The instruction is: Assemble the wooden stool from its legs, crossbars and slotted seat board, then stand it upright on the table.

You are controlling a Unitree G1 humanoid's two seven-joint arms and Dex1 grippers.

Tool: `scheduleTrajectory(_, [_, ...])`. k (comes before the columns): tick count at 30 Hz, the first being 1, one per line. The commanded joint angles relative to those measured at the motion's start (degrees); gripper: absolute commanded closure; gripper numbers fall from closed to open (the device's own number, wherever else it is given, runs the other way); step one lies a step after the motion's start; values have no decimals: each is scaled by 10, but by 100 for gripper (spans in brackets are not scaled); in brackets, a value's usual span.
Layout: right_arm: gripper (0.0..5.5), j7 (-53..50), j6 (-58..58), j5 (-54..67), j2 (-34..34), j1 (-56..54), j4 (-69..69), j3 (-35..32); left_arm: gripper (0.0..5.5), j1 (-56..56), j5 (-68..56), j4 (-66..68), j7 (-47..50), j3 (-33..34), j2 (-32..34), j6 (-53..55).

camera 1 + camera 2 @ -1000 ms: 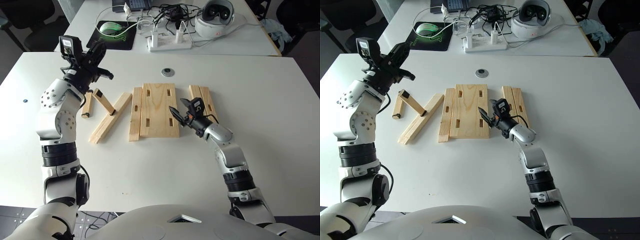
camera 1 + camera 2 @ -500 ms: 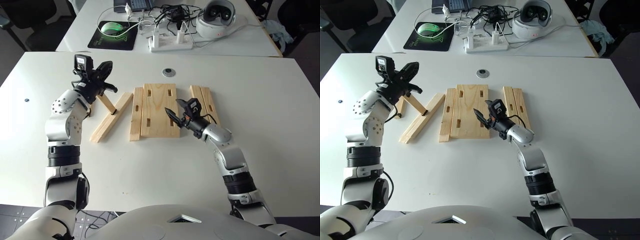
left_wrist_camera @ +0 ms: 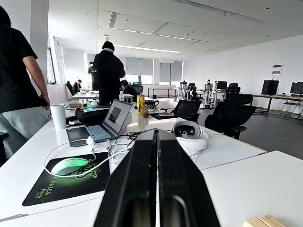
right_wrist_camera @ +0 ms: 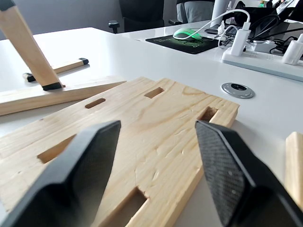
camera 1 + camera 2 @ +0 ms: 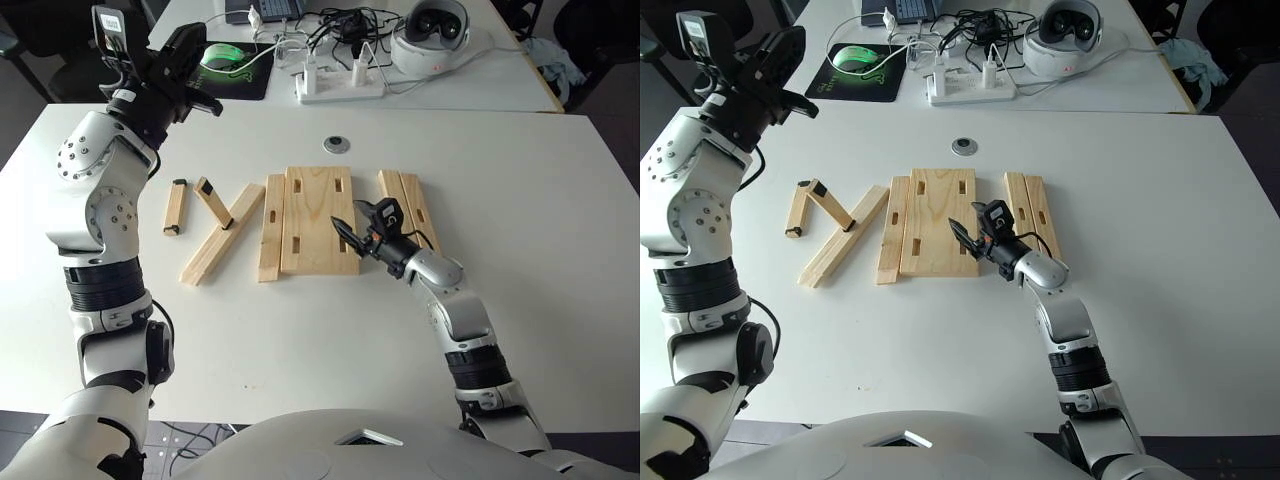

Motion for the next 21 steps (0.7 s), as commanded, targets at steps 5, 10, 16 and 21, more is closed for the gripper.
scheduleTrajectory(5, [258, 9, 14, 2, -3, -2, -19, 9, 549, 122, 52, 131, -72, -113, 16, 60])
scheduleTrajectory(10, [258, 6, 18, 4, -2, 3, -28, 7, 549, 85, 51, 149, -65, -88, 6, 16])
scheduleTrajectory(16, [258, 0, 16, 2, 4, 8, -26, 8, 549, 16, 42, 120, -44, -53, -2, -12])
scheduleTrajectory(21, [258, 1, 13, 1, 4, 4, -20, 4, 549, -28, 29, 61, -21, -17, 11, 1])
